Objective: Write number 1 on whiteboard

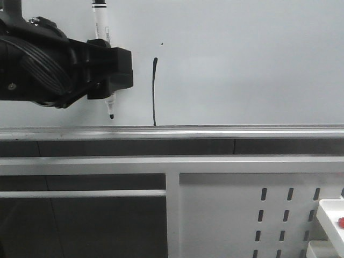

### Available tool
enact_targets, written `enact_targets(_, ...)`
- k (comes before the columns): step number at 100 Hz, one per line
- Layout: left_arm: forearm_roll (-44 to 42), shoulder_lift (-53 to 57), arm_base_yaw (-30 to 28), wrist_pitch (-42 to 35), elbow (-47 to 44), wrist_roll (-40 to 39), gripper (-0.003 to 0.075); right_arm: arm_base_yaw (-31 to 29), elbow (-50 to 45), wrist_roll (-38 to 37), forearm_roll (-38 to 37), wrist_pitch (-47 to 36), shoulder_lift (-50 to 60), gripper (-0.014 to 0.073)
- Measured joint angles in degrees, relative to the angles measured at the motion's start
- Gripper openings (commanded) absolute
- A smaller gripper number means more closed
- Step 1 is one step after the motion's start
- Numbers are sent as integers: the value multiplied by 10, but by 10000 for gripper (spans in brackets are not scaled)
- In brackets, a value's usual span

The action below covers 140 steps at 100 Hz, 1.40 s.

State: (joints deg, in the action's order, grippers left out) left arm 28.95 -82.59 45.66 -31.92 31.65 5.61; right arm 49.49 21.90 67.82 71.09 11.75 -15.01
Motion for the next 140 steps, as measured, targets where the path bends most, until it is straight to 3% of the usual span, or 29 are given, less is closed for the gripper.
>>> enact_targets(20, 0, 33, 0, 17, 0, 0, 495, 0, 0, 0, 0, 2, 0, -69)
enact_targets(34, 0, 76, 0, 72, -5, 0, 474, 0, 0, 0, 30, 2, 0, -69)
enact_targets(45, 0, 128, 0, 110, -33, 0, 343, 0, 0, 0, 75, 2, 0, -69)
enact_targets(64, -1, 288, 0, 152, -89, 0, -19, 0, 0, 0, 107, 5, 0, -69)
enact_targets(99, -188, 562, 0, 304, -101, 1, -20, 0, 0, 0, 111, -61, 0, -69)
enact_targets(114, -204, 608, 0, 366, -103, 1, -20, 0, 0, 0, 115, -100, 0, -69)
enact_targets(140, -208, 620, 0, 375, -103, 2, -20, 0, 0, 0, 118, -107, 0, -69)
